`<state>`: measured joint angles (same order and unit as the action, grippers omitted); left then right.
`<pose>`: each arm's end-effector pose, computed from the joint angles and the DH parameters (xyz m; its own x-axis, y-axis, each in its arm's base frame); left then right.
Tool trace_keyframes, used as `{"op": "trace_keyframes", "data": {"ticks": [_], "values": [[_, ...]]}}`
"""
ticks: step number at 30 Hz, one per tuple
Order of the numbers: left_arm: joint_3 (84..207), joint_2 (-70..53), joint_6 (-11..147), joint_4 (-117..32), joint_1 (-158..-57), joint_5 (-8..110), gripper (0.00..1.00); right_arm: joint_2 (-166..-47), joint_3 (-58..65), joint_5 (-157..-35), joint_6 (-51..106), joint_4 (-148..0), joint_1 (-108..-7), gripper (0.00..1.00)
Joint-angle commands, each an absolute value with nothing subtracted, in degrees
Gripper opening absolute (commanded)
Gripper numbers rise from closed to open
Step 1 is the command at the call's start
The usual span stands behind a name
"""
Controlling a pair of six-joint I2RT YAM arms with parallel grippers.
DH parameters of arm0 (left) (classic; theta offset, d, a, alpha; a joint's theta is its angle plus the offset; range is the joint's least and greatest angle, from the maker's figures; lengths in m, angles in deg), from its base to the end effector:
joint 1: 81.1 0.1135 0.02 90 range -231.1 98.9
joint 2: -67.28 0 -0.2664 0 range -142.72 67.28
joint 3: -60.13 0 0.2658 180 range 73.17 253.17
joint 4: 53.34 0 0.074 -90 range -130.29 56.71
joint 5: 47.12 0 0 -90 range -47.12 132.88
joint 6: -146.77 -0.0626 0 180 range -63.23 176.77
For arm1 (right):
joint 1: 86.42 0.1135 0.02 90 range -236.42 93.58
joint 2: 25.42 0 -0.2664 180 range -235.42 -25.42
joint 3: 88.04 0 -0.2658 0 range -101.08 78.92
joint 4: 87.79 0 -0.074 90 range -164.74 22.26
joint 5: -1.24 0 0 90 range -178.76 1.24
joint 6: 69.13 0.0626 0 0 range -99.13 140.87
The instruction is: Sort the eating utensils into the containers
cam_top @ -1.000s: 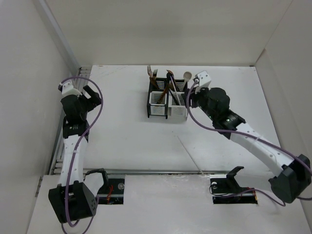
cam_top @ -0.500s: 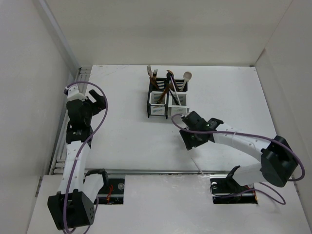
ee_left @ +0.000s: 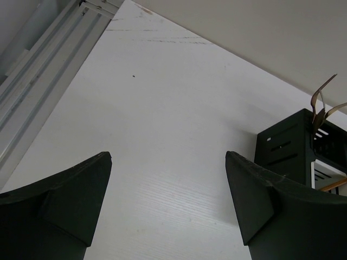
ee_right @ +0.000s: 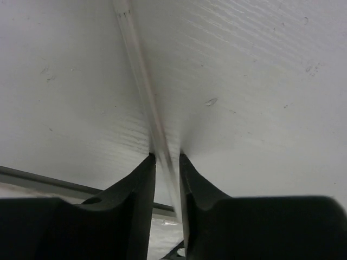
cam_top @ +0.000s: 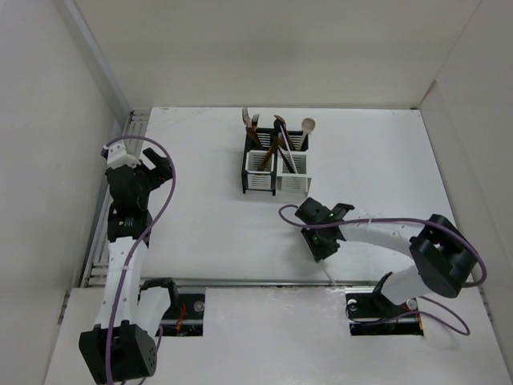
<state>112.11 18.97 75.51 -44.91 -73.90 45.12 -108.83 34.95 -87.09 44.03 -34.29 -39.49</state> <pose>0.2425 0.0282 0.3181 -0.0501 -0.3299 -0.9427 -0.1085 0.9401 -0.3232 0.1731 0.1824 0.1255 -0.9039 -0.3913 -0.1725 -0.4037 0.9139 0.0426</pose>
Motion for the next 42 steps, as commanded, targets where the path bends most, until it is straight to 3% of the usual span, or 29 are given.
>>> {"op": "trace_keyframes", "data": {"ticks": [1,4,9,22,26,32,36,42], "values": [[111.6,20.4,75.7,-45.5,-74.1,44.1,0.84,-113.2,37.6,-89.0,46.2,-38.1,-38.8,0.27],[111.6,20.4,75.7,-45.5,-74.1,44.1,0.84,-117.5,36.8,-88.5,46.2,-38.6,-38.8,0.00],[111.6,20.4,75.1,-45.5,-74.1,43.5,0.85,-118.8,31.6,-84.5,44.5,-37.4,-36.1,0.00],[112.1,19.4,75.1,-46.0,-74.1,43.0,0.85,-103.8,19.3,-79.2,29.5,-40.3,-31.0,0.00],[112.6,18.2,75.1,-46.0,-73.5,43.0,0.85,-100.3,12.4,-72.2,27.7,-44.2,-31.0,0.00],[113.2,16.7,74.1,-47.1,-73.5,43.0,0.85,-98.0,9.8,-58.7,21.6,-65.0,-31.0,0.00],[114.2,15.6,73.6,-48.4,-73.5,44.1,0.85,-105.1,5.6,-49.9,17.5,-71.2,-34.6,0.00],[115.4,13.4,73.0,-49.0,-72.4,44.8,0.85,-112.6,5.4,-52.8,13.7,-84.1,-40.5,0.00]]}}
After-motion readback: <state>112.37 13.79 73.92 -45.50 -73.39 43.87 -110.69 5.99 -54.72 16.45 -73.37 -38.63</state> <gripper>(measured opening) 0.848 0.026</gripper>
